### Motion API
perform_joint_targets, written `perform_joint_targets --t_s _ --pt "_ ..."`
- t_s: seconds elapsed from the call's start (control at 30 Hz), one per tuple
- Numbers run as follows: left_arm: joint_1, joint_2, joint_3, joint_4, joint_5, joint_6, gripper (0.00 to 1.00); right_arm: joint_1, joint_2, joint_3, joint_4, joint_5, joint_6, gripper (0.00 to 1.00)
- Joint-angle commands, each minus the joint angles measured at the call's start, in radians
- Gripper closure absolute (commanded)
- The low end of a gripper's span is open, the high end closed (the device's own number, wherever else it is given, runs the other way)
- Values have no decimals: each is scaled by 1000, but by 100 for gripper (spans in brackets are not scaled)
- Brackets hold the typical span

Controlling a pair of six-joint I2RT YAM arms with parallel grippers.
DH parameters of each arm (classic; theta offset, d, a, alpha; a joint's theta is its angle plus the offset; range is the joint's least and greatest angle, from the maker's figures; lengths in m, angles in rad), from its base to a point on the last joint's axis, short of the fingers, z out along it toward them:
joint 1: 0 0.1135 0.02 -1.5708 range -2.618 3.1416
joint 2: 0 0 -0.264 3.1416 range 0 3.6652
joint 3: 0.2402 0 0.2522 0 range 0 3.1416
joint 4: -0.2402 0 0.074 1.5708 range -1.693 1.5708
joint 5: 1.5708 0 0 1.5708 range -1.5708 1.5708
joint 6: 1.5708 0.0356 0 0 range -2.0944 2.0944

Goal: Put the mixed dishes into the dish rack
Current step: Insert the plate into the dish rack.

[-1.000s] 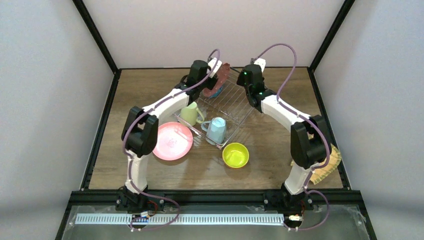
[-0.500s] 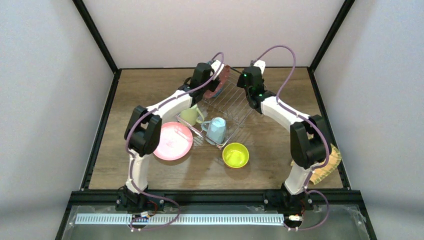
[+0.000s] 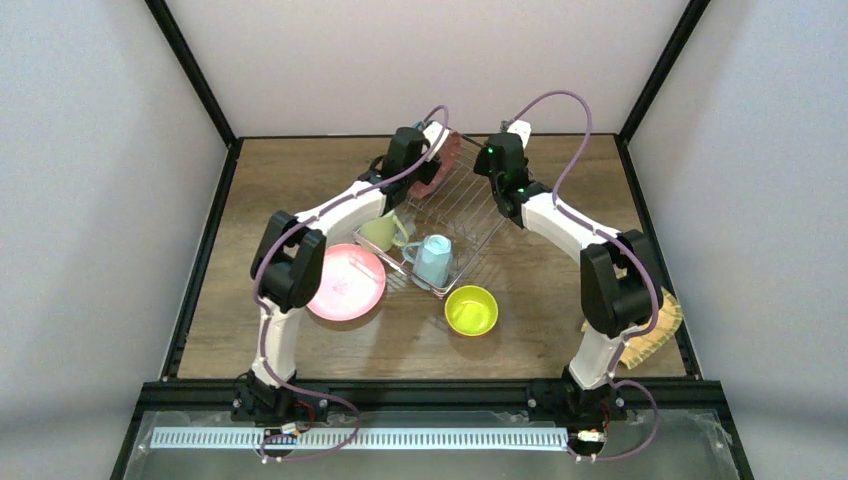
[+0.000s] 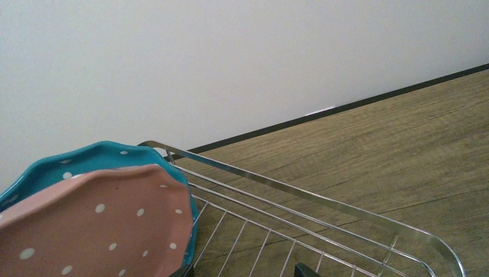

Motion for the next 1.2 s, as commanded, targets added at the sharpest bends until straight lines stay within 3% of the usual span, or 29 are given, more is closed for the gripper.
perform_joint_targets --t_s 0.0,0.5,0.8,1.0,1.17 --pt "-9 27 44 134 6 -19 97 0 25 -21 29 32 8 1" --pt "-22 105 122 79 -74 -53 96 -1 40 -13 39 33 -7 1" --pt "-26 124 139 35 -173 -102 43 0 40 -11 35 30 -8 1" --pt "-25 114 136 27 -266 -161 23 -1 31 -13 28 26 -12 1" --pt "-25 104 135 24 -320 -194 16 0 24 -9 20 23 -17 1"
